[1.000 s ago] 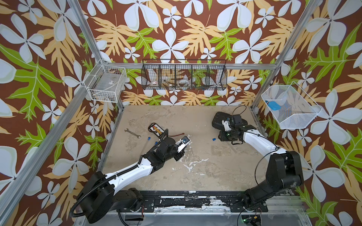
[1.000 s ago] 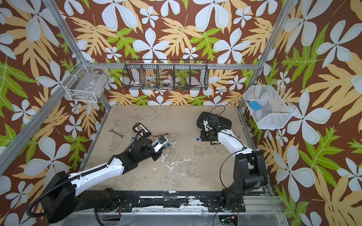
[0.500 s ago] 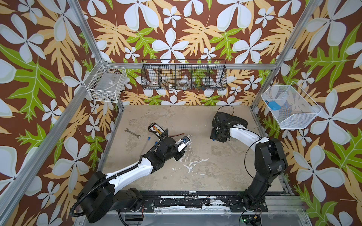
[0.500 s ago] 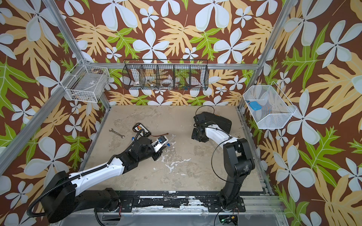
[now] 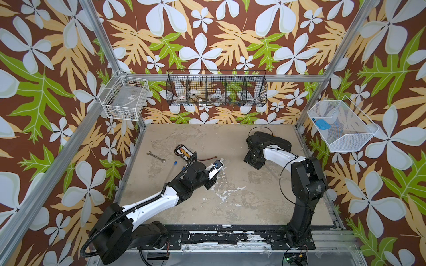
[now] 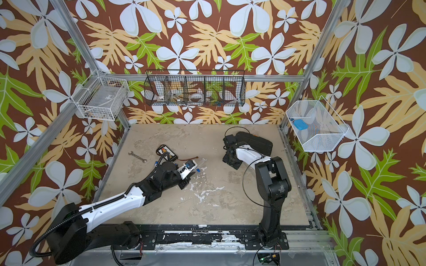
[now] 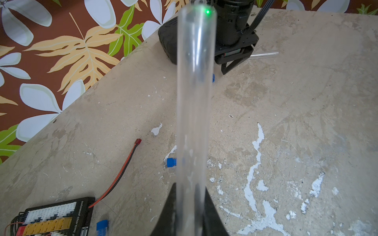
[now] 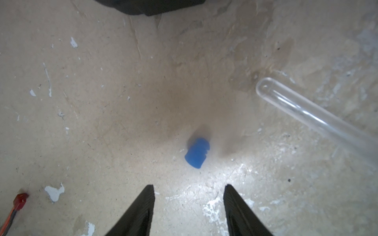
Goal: Insert stoppers into test tubes
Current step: Pick up the stopper from the center of the board.
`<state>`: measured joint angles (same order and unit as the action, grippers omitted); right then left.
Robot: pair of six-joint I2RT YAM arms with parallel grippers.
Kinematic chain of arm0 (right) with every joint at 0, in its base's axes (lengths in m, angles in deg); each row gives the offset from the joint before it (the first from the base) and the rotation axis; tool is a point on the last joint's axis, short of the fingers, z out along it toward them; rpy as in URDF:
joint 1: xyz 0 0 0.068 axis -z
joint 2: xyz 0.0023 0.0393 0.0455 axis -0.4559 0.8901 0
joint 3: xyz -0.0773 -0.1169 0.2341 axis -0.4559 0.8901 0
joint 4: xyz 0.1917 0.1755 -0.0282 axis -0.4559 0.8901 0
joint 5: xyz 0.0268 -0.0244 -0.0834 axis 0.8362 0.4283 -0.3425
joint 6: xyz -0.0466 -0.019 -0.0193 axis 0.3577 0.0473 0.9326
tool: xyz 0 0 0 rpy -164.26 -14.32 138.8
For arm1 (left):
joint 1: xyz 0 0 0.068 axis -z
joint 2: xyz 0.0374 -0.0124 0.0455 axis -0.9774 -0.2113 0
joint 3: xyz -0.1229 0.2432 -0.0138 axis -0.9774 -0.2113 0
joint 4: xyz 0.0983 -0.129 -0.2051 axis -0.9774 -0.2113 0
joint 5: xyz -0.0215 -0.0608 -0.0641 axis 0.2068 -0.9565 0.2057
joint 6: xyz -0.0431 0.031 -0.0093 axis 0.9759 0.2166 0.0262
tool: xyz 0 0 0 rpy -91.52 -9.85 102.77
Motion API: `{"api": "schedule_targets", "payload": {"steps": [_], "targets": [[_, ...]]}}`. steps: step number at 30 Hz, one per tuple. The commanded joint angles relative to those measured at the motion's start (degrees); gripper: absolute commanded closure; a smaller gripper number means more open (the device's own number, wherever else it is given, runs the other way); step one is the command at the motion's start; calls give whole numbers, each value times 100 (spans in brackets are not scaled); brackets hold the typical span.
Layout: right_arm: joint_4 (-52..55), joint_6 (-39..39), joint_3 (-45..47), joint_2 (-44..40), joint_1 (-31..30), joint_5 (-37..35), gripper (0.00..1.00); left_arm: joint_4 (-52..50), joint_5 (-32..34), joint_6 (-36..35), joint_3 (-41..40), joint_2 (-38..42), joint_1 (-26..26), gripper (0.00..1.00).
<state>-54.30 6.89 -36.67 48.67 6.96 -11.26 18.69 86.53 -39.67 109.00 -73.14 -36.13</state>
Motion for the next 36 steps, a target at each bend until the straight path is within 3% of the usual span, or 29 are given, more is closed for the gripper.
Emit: {"api": "schedule_targets", "payload": {"steps": [1,8,36], "targets": [[83,-172,-128,115,2,-251,45,96,-4,22,-7,19,-1,100],[220,-163,-311,386,2,-429,47,72,2,-59,-16,28,-6,100],[233,82,-404,761,21,-518,79,65,0,-193,-95,41,-1,100]]}}
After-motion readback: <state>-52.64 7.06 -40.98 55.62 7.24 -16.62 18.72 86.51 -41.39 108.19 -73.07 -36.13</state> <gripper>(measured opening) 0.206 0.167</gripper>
